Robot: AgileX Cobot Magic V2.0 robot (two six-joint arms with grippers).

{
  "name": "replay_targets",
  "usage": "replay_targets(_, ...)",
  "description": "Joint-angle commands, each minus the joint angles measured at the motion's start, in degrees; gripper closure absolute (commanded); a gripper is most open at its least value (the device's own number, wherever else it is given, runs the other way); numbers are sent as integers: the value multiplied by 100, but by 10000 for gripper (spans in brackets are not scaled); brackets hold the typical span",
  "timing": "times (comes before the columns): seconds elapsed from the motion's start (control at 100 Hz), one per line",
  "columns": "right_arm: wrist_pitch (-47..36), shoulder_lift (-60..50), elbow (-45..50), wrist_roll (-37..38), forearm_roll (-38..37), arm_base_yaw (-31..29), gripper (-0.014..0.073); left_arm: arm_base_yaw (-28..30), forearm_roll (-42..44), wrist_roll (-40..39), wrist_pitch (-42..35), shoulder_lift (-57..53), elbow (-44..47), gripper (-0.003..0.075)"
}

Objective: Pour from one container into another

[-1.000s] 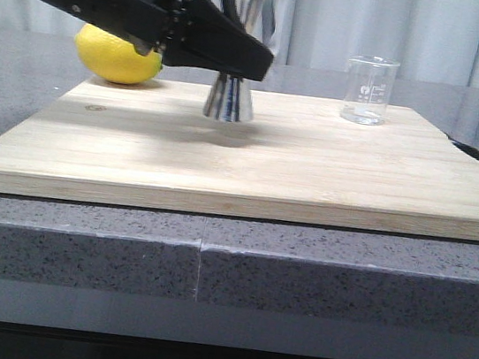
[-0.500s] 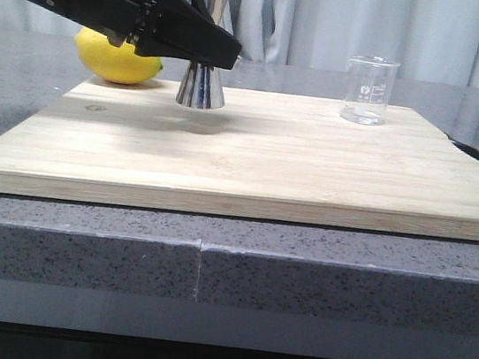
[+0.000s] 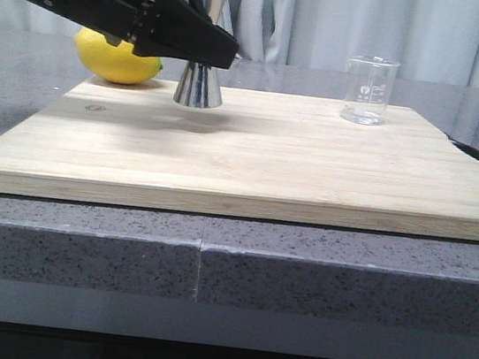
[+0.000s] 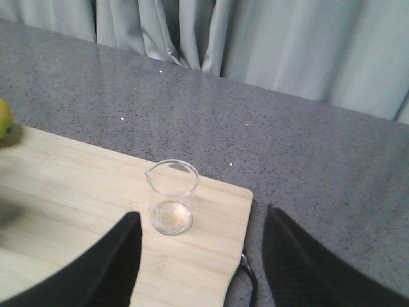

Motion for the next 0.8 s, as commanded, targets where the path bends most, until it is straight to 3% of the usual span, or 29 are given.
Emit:
replay_targets(0.0,-387,-104,-149,-13,28,-11,216,73,-479,15,559,-341,-170,731)
replay_targets(0.79,-387,-104,-149,-13,60,-11,216,124,-468,104,558,-273,-170,731)
